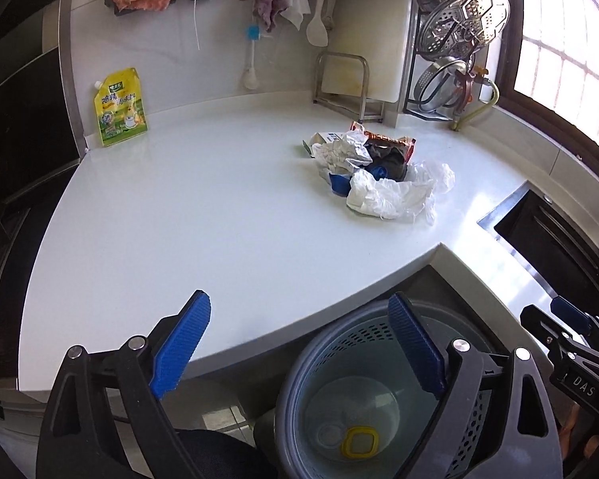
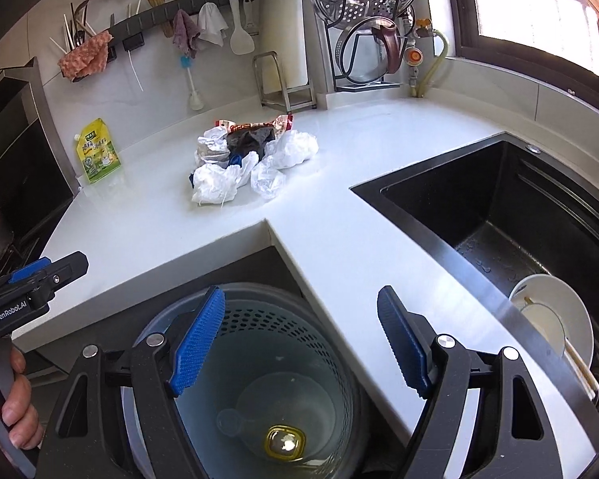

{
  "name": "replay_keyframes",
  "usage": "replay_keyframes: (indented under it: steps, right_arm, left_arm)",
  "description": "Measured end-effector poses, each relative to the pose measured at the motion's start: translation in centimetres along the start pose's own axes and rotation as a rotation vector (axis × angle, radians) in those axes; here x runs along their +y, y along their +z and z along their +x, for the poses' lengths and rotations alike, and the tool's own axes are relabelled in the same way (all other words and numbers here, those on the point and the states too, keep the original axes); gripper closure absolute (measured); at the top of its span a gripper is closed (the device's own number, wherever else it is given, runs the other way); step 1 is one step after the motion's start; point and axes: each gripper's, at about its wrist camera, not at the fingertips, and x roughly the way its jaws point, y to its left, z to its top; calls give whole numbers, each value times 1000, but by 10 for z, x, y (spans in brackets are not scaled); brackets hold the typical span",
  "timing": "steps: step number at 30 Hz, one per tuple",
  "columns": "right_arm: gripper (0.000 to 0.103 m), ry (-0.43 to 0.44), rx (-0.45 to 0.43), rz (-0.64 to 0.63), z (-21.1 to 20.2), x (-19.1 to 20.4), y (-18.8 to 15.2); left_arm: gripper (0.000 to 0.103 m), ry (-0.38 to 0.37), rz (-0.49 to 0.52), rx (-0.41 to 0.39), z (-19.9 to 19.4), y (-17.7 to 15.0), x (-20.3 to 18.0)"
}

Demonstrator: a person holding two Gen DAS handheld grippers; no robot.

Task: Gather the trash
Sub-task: 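Grasp the white tissue with the left tool while the right tool grasps the clear plastic bag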

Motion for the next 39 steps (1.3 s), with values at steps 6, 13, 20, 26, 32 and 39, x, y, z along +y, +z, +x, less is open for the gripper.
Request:
replay_keyframes:
  steps: [6,13,20,26,32,39]
  right_arm:
    - [28,-33,-9,-44,37,-7,46]
    - [28,-1,20,-67,85,-7,99]
    - [28,-2,83,-126,143,1,130]
    - [28,36,108,-106,170,0,144]
    - [57,46,117,-137,179,4,147]
    - [83,70,92,-91,170,-11,147]
  left_arm:
    - [13,1,18,-16,33,32,-13]
    - [13,-1,13,-19,73,60,-24]
    - [12,4,11,1,101,68,-29]
    - [12,5,12,24,115,68,-31]
    - [12,-16,8,45,124,68,-39]
    - [12,-37,16,54,125,68,-57]
